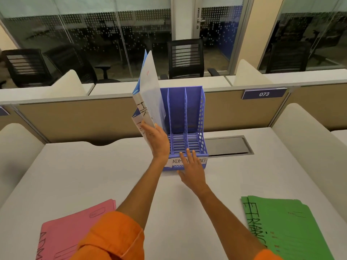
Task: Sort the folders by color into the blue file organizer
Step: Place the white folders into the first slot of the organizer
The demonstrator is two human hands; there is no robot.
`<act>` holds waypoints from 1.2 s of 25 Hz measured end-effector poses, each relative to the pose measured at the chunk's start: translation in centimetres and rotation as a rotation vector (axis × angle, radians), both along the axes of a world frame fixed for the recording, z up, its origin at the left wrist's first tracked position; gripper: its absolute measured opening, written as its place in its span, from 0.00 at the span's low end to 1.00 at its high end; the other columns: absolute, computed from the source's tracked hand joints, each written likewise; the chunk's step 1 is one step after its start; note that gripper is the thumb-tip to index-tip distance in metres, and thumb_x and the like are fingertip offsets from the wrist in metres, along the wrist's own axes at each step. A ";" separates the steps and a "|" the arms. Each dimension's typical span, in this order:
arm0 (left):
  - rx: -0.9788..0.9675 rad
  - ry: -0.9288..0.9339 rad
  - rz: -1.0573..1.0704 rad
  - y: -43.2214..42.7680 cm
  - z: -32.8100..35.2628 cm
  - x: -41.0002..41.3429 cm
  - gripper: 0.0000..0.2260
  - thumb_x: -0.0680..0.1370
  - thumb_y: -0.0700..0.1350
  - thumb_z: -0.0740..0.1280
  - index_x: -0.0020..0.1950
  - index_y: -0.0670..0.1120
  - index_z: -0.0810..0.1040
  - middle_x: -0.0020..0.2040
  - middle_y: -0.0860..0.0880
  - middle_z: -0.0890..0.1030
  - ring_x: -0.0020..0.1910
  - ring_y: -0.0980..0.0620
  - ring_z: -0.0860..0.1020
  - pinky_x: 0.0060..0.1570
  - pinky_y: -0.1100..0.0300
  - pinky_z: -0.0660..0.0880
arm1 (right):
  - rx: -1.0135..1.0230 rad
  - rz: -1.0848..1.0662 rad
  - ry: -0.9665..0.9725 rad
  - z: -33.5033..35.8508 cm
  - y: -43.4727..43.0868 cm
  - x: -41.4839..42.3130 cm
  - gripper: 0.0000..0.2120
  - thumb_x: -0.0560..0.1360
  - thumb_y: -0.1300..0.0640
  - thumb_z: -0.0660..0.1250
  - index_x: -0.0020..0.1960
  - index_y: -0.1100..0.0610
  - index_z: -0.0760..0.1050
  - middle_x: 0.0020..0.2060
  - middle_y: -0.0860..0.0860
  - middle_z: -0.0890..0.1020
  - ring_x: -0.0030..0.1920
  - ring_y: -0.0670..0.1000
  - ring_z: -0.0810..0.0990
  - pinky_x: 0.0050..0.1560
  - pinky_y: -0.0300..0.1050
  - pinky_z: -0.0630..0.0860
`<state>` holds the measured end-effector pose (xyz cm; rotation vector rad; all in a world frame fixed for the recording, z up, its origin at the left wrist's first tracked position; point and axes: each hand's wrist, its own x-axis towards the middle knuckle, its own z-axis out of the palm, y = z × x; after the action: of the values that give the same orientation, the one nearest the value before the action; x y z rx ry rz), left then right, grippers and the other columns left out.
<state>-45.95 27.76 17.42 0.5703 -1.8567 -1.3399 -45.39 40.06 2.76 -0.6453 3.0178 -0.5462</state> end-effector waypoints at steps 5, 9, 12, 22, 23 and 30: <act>-0.021 -0.128 -0.013 0.7 -2.5 -0.9 0.27 0.84 0.43 0.56 0.77 0.43 0.44 0.77 0.35 0.56 0.75 0.37 0.60 0.69 0.41 0.68 | 0.017 -0.032 0.098 -1.3 -0.3 -0.1 0.40 0.71 0.45 0.72 0.77 0.49 0.56 0.77 0.55 0.58 0.77 0.58 0.54 0.74 0.61 0.57; 0.022 -0.257 -0.002 0.6 -4.0 -1.4 0.25 0.84 0.44 0.55 0.78 0.42 0.49 0.77 0.36 0.60 0.74 0.39 0.63 0.72 0.48 0.65 | 0.041 -0.038 0.159 -1.8 -0.3 -0.4 0.41 0.70 0.42 0.72 0.77 0.49 0.56 0.76 0.55 0.59 0.77 0.58 0.54 0.74 0.59 0.52; -0.099 -0.279 0.016 0.8 -5.2 -1.0 0.24 0.83 0.43 0.59 0.73 0.52 0.47 0.76 0.36 0.60 0.73 0.39 0.66 0.66 0.41 0.73 | 0.029 -0.041 0.166 -2.0 -0.3 -0.4 0.41 0.70 0.42 0.72 0.77 0.48 0.56 0.77 0.54 0.58 0.77 0.57 0.53 0.75 0.58 0.50; 0.014 -0.420 0.023 1.1 -7.7 -0.4 0.22 0.80 0.43 0.67 0.71 0.46 0.62 0.71 0.41 0.71 0.65 0.38 0.75 0.58 0.40 0.78 | 0.024 -0.029 0.137 -1.6 -0.2 -0.5 0.42 0.70 0.43 0.73 0.77 0.49 0.56 0.77 0.54 0.58 0.77 0.57 0.53 0.75 0.58 0.52; 0.026 -0.411 0.019 0.9 -7.8 -0.1 0.21 0.79 0.44 0.67 0.69 0.47 0.64 0.70 0.41 0.72 0.63 0.39 0.77 0.56 0.40 0.79 | 0.019 -0.025 0.128 -1.5 -0.2 -0.4 0.42 0.70 0.43 0.73 0.77 0.49 0.55 0.77 0.54 0.57 0.77 0.57 0.53 0.75 0.58 0.52; -0.167 -0.443 -0.013 -0.3 -8.3 4.2 0.21 0.75 0.54 0.72 0.62 0.48 0.68 0.61 0.47 0.77 0.56 0.47 0.80 0.50 0.51 0.82 | 0.053 0.026 0.044 0.4 0.3 0.0 0.41 0.74 0.43 0.68 0.78 0.47 0.49 0.78 0.53 0.50 0.78 0.57 0.45 0.76 0.56 0.47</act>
<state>-41.77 27.45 9.14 0.8166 -2.3047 -1.1125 -45.44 40.33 3.18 -0.7023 3.0477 -0.4551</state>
